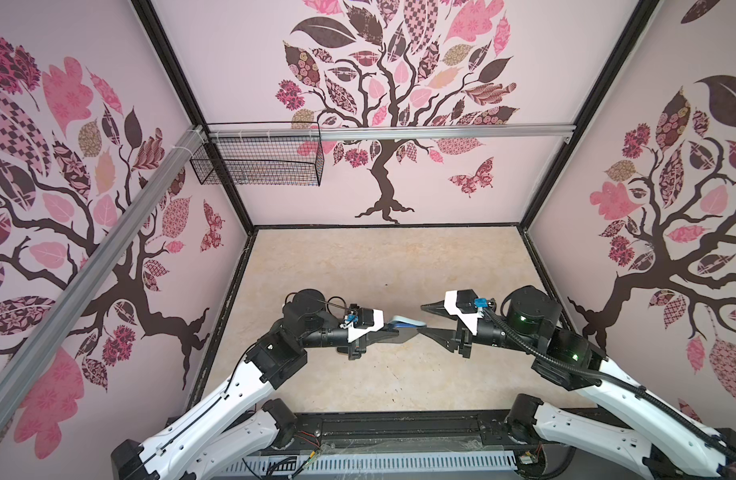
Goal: Take the phone out of the phone case
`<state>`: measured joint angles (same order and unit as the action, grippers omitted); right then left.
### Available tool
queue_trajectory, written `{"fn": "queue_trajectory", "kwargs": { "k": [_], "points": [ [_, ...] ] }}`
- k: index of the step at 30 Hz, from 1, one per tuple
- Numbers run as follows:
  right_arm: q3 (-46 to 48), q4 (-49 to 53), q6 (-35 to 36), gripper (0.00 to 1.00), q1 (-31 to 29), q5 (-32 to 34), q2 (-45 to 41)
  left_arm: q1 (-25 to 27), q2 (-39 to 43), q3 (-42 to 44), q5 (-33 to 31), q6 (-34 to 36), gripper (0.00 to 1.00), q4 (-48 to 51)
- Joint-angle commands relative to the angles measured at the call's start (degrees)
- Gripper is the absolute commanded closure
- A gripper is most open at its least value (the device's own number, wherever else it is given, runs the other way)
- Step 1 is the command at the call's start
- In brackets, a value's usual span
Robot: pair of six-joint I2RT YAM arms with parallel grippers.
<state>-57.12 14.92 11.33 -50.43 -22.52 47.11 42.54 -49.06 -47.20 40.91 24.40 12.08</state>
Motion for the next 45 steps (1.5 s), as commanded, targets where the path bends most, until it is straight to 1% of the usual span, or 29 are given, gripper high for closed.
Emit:
{"fn": "queue_trajectory", "kwargs": {
  "k": [1,4,5,6,8,17,22,27,31,35,37,39,45],
  "points": [
    [-4.87,3.32,-3.25,0.50,0.11,-0.30,1.80,0.61,0.44,-6.24,-2.38,9.39,1.00,7.76],
    [-6.40,4.45,-2.57,0.49,0.08,-3.04,3.13,0.65,0.20,-7.45,-2.71,11.56,1.00,10.59],
    [-6.79,4.90,-2.03,0.48,0.07,-3.89,3.62,0.61,0.19,-7.47,-2.76,12.07,1.00,10.93],
    [-7.28,5.59,-1.36,0.43,0.07,-4.92,4.41,0.61,0.05,-7.60,-2.85,12.43,1.00,11.20],
    [-8.18,6.46,-1.26,0.42,0.07,-5.04,5.58,0.61,-0.10,-7.80,-2.76,12.77,1.00,11.61],
    [-9.61,5.26,-2.49,0.44,-0.41,-5.56,10.31,0.70,-0.85,-7.78,-2.76,13.45,1.00,12.01],
    [-9.59,4.67,-3.11,0.46,-0.48,-5.67,11.29,0.82,-0.99,-7.82,-2.32,12.76,1.00,11.73],
    [-9.00,5.49,-3.16,0.47,-0.48,-2.97,11.86,0.83,-0.84,-7.55,-2.20,12.89,1.00,11.42],
    [-8.99,8.34,-1.17,0.47,-0.54,-0.54,12.64,0.79,-0.65,-7.82,-2.06,12.33,1.00,10.91],
    [-8.85,11.60,1.36,0.49,-0.54,6.69,12.62,0.80,-0.08,-7.49,-2.14,11.79,1.00,10.34],
    [-8.67,12.75,2.55,0.51,-0.59,8.89,12.32,0.86,0.27,-7.12,-2.53,11.96,1.00,10.18],
    [-9.18,14.43,4.16,0.54,-0.55,7.33,12.22,0.79,0.37,-6.77,-2.89,11.77,1.00,10.04],
    [-9.57,14.53,4.34,0.66,-0.54,-4.61,11.21,0.79,0.80,-6.72,-2.95,11.18,1.00,10.24]
  ]
}}
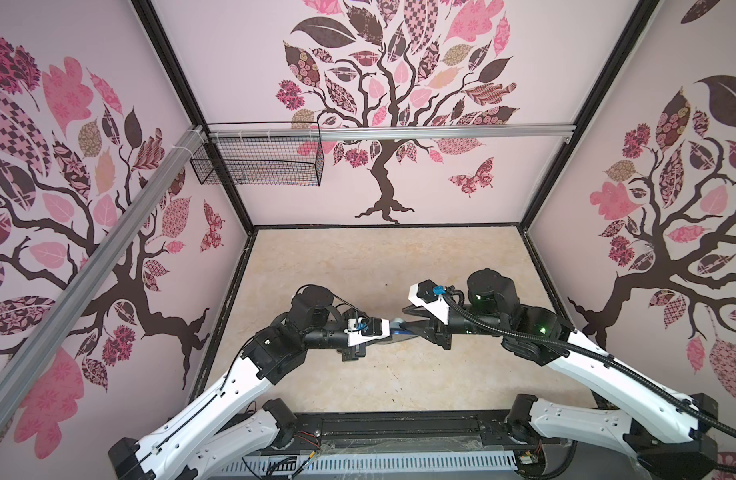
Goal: Take the phone out of the phone case
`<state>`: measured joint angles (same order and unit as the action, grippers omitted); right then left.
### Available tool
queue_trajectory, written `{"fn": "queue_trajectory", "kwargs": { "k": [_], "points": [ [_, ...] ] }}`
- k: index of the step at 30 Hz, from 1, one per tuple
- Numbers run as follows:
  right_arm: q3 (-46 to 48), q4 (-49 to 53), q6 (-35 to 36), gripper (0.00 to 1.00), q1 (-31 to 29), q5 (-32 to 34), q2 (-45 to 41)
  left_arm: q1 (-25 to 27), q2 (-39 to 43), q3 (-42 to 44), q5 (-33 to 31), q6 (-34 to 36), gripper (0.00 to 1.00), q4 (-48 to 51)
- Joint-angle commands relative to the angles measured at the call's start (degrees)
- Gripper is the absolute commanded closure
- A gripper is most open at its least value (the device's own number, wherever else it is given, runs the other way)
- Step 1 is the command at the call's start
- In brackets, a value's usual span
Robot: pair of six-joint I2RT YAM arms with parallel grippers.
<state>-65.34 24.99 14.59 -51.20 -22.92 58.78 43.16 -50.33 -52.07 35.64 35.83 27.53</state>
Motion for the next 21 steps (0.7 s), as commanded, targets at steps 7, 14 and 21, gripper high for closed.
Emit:
{"fn": "queue_trajectory", "kwargs": {
  "k": [7,14,21],
  "points": [
    [-1.48,4.13,-0.90,0.81,0.20,-4.79,-0.23,0.17,2.64,-1.03,1.43,-1.02,1.00,-6.05],
    [0.36,1.61,-4.59,0.96,0.21,1.33,-1.32,0.17,3.53,1.01,-1.20,-2.15,1.00,-8.49],
    [2.66,-0.77,-8.05,1.00,0.30,4.30,-0.88,0.20,3.65,3.21,-1.92,-3.97,1.00,-9.78]
  ]
}}
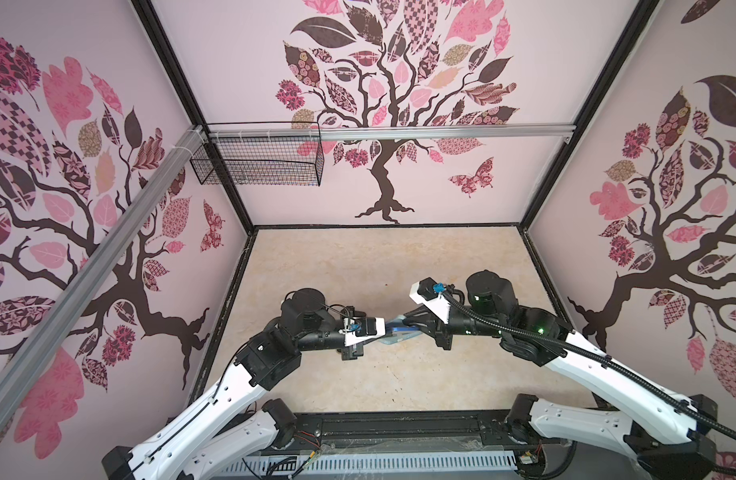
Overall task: Take the phone out of the phone case
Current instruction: 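Pull the light blue case away with the right gripper while left holds the blue phone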
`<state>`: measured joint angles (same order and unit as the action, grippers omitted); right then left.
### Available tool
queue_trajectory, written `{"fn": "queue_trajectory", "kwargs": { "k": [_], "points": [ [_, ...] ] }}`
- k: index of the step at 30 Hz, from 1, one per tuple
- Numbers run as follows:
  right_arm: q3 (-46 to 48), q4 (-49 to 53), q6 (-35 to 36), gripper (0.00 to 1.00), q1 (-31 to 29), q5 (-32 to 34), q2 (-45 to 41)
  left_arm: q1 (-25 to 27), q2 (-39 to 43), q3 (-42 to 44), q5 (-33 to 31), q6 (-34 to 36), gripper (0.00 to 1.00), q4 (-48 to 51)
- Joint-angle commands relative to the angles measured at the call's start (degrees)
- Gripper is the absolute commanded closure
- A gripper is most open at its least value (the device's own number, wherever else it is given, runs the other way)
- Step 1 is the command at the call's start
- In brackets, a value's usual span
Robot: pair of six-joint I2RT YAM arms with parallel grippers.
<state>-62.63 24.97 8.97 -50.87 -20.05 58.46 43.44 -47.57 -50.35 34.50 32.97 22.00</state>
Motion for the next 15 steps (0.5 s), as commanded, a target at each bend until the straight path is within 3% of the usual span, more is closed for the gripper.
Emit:
{"fn": "queue_trajectory", "kwargs": {
  "k": [1,15],
  "points": [
    [-0.08,-0.76,-2.70,1.00,-0.06,2.04,-0.30,-0.06,1.15,1.76,-0.83,-1.02,1.00,-4.18],
    [-1.55,2.45,-7.49,1.00,6.41,0.89,4.35,-0.09,4.93,5.26,3.95,-3.54,1.00,-10.37]
  ]
}}
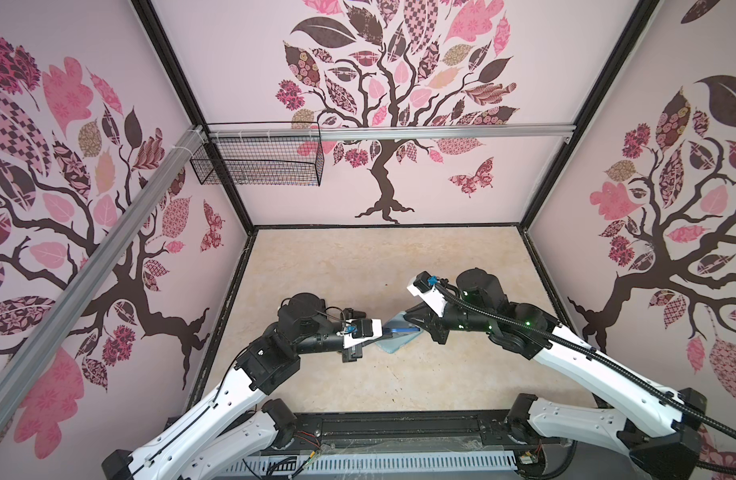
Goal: Take the phone out of the phone case
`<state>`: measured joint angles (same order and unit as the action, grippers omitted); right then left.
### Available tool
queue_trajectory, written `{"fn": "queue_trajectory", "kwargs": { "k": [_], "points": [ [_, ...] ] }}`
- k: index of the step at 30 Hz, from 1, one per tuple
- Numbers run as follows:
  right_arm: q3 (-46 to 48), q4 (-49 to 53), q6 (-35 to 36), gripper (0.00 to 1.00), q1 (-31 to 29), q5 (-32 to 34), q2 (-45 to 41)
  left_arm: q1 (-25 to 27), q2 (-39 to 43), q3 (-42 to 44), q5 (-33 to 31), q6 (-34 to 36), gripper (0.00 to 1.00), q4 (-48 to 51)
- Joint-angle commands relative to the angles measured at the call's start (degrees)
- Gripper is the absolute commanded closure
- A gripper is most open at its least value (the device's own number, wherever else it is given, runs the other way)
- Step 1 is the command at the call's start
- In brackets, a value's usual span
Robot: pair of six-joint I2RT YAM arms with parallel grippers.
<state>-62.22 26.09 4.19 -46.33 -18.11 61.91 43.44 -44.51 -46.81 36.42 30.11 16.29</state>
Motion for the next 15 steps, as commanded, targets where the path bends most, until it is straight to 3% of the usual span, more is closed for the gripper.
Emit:
{"fn": "queue_trajectory", "kwargs": {
  "k": [1,9,15],
  "points": [
    [-2.01,1.46,-3.63,1.00,3.17,-1.60,1.26,-0.11,2.18,2.10,1.91,-0.87,1.00,-4.78],
    [0.41,3.85,-6.82,1.00,8.72,3.95,2.56,-0.11,3.88,5.18,1.13,-6.73,1.00,-8.52],
    [3.87,4.79,-8.33,1.00,20.28,-5.38,2.61,-0.07,4.14,7.66,-4.64,-14.64,1.00,-12.87]
  ]
}}
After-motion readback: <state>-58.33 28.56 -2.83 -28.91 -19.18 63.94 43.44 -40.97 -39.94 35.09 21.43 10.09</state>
